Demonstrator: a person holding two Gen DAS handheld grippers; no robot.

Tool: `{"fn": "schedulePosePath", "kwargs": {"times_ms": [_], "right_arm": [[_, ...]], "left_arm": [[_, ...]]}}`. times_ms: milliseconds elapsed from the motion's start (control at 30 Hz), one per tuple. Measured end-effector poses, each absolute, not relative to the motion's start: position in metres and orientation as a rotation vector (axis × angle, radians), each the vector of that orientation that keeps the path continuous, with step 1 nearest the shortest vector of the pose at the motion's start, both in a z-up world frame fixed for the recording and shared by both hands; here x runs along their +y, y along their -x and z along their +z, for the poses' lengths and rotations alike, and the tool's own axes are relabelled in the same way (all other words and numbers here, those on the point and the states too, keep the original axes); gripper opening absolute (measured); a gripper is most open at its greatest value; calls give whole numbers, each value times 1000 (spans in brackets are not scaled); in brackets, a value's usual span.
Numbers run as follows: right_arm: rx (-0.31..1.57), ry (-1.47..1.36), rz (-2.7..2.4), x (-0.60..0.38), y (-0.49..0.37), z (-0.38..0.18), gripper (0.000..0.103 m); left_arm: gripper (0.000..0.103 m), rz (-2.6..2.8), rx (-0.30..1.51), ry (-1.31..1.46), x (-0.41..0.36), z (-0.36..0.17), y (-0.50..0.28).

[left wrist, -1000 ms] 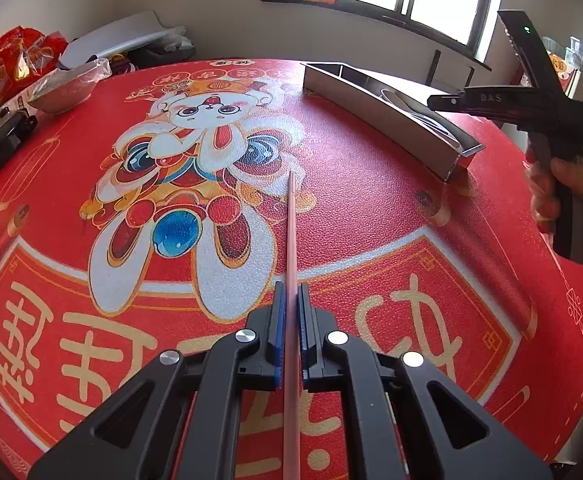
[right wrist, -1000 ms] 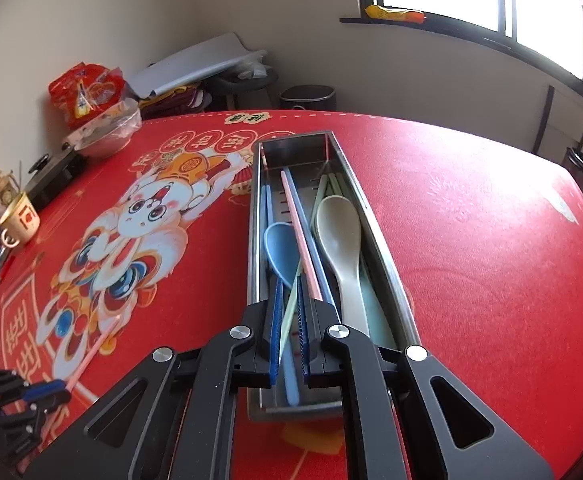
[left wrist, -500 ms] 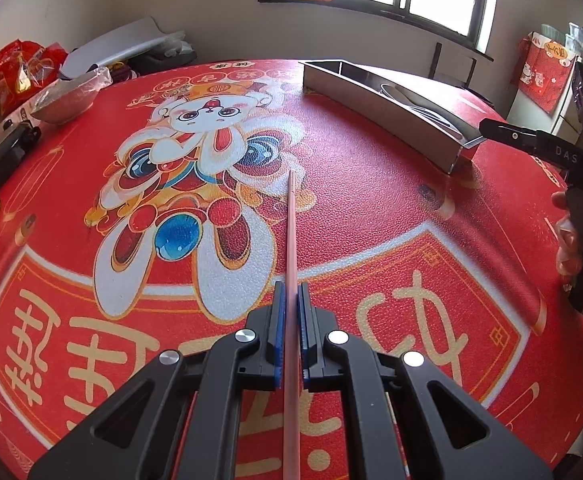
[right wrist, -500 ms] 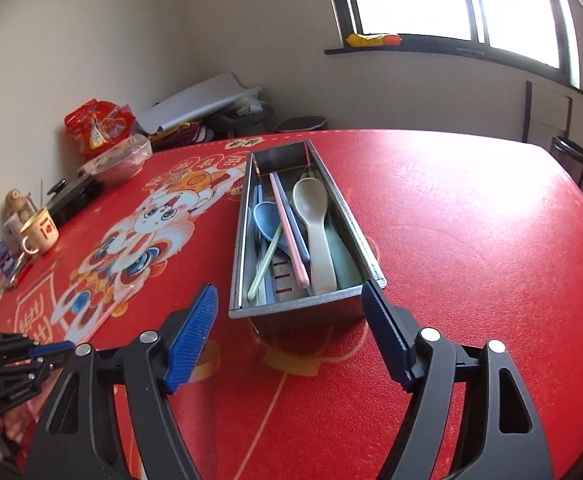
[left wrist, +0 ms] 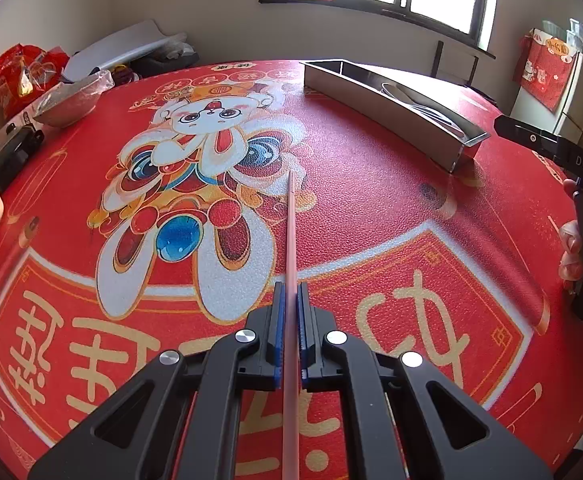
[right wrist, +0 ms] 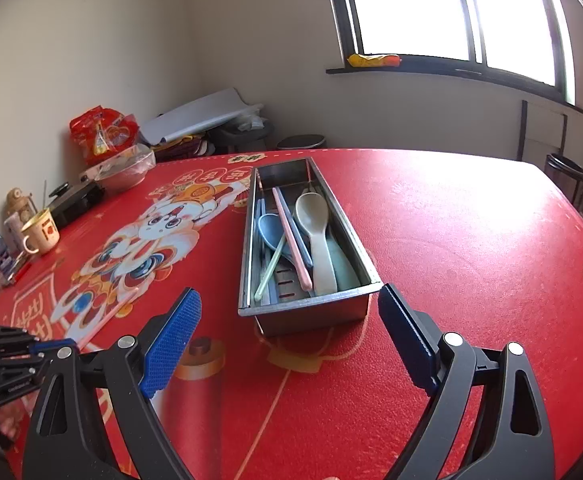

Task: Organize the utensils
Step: 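Lower the pink chopstick with the left tool into the tray and open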

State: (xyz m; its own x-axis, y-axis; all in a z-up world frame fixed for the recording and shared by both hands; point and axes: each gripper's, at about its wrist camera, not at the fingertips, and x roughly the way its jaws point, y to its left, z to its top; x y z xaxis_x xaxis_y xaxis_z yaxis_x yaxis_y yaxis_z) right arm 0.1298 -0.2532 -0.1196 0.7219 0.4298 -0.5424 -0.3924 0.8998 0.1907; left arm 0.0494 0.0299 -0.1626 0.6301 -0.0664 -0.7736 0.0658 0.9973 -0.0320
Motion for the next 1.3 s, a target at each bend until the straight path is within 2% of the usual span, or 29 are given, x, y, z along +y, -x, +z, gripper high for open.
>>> {"fn": "schedulePosePath", "kwargs": {"times_ms": [467,833,1100,1300], "right_arm": [[621,-143,427,-268,-135,-120,87],[644,-297,346,-301,-149,-122,87],[670,-371,296,-317,-159,-128,87],[687,-405,277,-324,-164,-131,87]], "left_arm": [[6,-117,870,290,28,-132,-80],[6,-170,854,409,-44,-108,-179],[6,-123,848,676,-55,-109,-258],[6,-47,850,692,-58,-117,-286]]}}
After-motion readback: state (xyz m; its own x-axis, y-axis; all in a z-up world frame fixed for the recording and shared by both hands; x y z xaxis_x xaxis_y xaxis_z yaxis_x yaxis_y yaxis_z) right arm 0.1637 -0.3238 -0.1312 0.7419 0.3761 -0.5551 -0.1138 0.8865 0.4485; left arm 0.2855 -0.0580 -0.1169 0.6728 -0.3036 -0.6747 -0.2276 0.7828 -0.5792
